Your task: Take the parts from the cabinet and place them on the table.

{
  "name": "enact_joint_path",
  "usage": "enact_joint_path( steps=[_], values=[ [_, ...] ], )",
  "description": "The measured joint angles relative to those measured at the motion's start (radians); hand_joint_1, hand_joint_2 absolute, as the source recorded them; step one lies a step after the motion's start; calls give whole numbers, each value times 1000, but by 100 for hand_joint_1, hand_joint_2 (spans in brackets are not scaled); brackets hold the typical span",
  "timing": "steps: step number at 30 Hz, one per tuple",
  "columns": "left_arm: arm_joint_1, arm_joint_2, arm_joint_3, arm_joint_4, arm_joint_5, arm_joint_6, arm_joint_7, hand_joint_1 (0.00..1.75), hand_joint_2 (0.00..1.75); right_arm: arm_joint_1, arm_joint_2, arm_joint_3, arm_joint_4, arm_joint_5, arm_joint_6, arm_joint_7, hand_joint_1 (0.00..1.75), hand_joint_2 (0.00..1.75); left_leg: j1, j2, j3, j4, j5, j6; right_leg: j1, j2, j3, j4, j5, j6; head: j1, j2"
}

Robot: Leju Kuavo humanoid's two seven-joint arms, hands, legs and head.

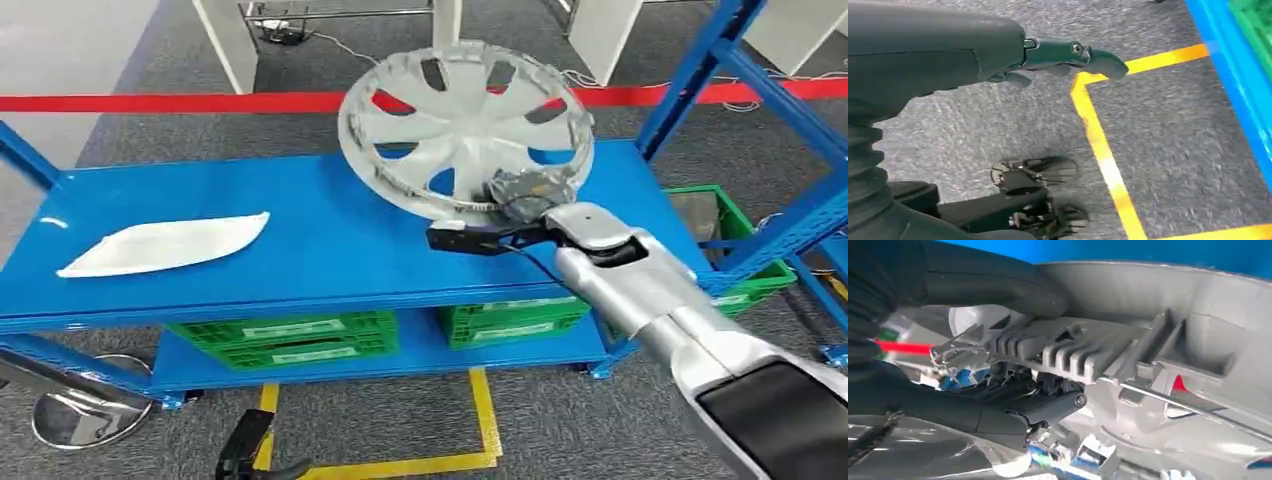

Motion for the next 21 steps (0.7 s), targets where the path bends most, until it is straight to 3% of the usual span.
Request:
enact_joint_path(
  steps=[2,5,6,7,9,10,11,12,13,16,17,19,21],
  values=[
    [0,-2,2,0,0,0,-2,0,175,-9,-13,10,-48,-7,2,4,175,175,10,1,7,-16,7,11,0,-3,-19,19,-26,10,0,0],
    [1,-3,3,0,1,0,-5,0,175,-26,-31,22,-97,-16,9,5,175,175,10,3,7,-16,8,17,-3,-3,-109,232,-127,22,5,0],
    [1,-2,4,0,4,1,-5,0,175,-27,-33,26,-109,-19,12,7,175,175,10,3,7,-16,8,17,-3,-3,-141,295,-143,25,5,0],
    [1,-2,5,0,4,1,-5,0,175,-28,-38,30,-116,-21,15,8,175,175,10,2,8,-15,8,17,-5,-3,-152,314,-135,27,5,0],
    [0,-2,6,0,4,4,-6,0,175,-32,-47,34,-132,-24,22,14,175,175,10,-3,9,-15,8,17,-6,-4,-121,237,-67,25,6,0],
    [0,-2,6,0,4,5,-6,0,175,-40,-49,35,-141,-27,24,16,175,175,10,-4,10,-13,7,15,-6,-5,-74,131,-12,23,5,0],
    [-1,-2,7,0,4,7,-6,0,175,-53,-55,34,-151,-31,24,17,175,175,10,-4,10,-11,5,12,-6,-8,-35,45,25,21,5,0],
    [-1,-2,8,0,3,8,-6,0,175,-68,-59,34,-156,-33,24,18,175,175,9,-3,7,-14,5,7,-4,-10,-23,21,-1,17,5,0],
    [-1,-2,8,0,3,10,-6,0,175,-83,-60,34,-162,-35,26,18,175,175,4,-3,1,-4,4,1,-1,-7,-6,0,5,14,6,0],
    [-1,-3,11,0,16,14,0,0,175,-108,-70,34,-183,-45,30,16,175,175,5,-2,1,-8,9,-11,2,-5,-12,9,2,-4,6,0],
    [-2,-3,15,0,17,19,5,0,175,-114,-71,34,-185,-47,30,17,175,175,4,-2,2,-7,5,-16,-3,-5,-10,4,5,-10,6,0],
    [-2,-3,18,0,18,57,31,0,175,-122,-71,32,-209,-62,23,23,175,175,6,1,-16,39,-35,-26,-6,-5,-6,2,6,-17,0,0],
    [-2,-3,25,0,21,82,59,0,175,-122,-71,32,-238,-64,-20,23,175,175,6,1,-88,214,-121,-30,-5,-3,-6,2,6,-22,0,0]
  ],
)
